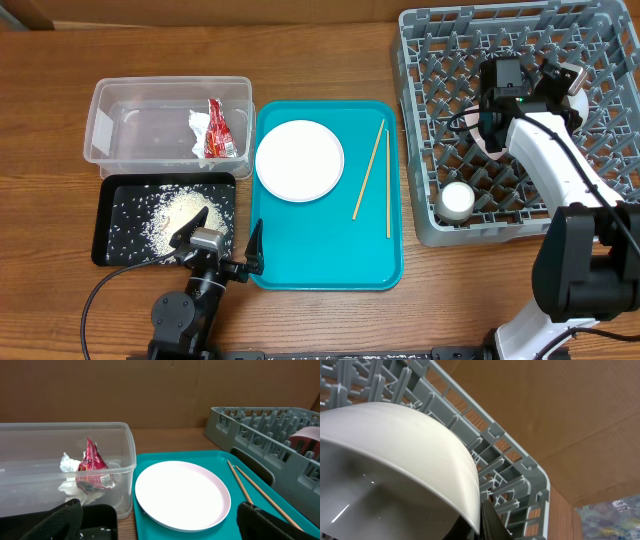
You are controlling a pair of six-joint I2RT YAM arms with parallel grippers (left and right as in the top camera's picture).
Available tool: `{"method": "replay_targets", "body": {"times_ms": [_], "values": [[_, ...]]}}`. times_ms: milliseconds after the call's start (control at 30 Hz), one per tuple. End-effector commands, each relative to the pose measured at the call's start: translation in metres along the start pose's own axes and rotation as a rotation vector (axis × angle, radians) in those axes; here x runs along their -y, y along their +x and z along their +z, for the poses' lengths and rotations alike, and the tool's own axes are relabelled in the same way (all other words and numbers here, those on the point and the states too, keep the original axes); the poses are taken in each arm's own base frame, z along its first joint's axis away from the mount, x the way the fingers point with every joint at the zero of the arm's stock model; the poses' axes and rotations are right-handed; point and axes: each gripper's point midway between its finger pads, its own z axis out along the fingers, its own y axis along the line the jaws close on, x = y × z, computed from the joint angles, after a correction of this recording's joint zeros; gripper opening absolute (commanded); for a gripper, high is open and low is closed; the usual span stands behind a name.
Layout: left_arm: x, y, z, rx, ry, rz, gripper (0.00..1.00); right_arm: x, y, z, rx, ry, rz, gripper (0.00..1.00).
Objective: Sort waste into correct bins and load items into the dishwasher
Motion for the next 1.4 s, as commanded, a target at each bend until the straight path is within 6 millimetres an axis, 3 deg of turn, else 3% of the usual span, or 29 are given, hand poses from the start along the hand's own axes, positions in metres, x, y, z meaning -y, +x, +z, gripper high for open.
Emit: {"method": "replay_targets", "body": {"times_ms": [0, 300, 667, 700, 833, 1000, 1167, 1233, 1367], "values": [[0.001, 0.000, 0.000, 0.005, 0.007, 0.004, 1.00, -0.011, 0.012, 0.006, -0.039, -0.031, -0.034, 0.04], [0.001, 0.000, 0.000, 0.005, 0.007, 0.004, 1.00, -0.019, 0.038, 0.011, -0.094, -0.028, -0.141, 0.04], [0.001, 0.000, 0.000, 0.005, 0.007, 0.004, 1.00, -0.037, 0.044, -0.009, -0.094, -0.105, -0.181, 0.04], [0.001, 0.000, 0.000, 0.005, 0.007, 0.004, 1.00, -0.040, 0.045, -0.012, -0.096, -0.120, -0.181, 0.07], [0.001, 0.000, 0.000, 0.004, 0.007, 0.004, 1.00, -0.048, 0.040, -0.030, -0.075, -0.175, -0.174, 0.34], [0.001, 0.000, 0.000, 0.005, 0.007, 0.004, 1.00, -0.047, 0.014, -0.067, -0.061, -0.315, -0.109, 0.55], [0.001, 0.000, 0.000, 0.005, 0.007, 0.004, 1.00, -0.034, -0.006, -0.114, -0.093, -0.539, -0.044, 0.62], [0.001, 0.000, 0.000, 0.005, 0.007, 0.004, 1.00, -0.029, -0.008, -0.140, -0.121, -0.664, -0.034, 0.63], [0.001, 0.000, 0.000, 0.004, 0.007, 0.004, 1.00, -0.016, 0.003, -0.211, -0.198, -0.990, -0.051, 0.63]]}}
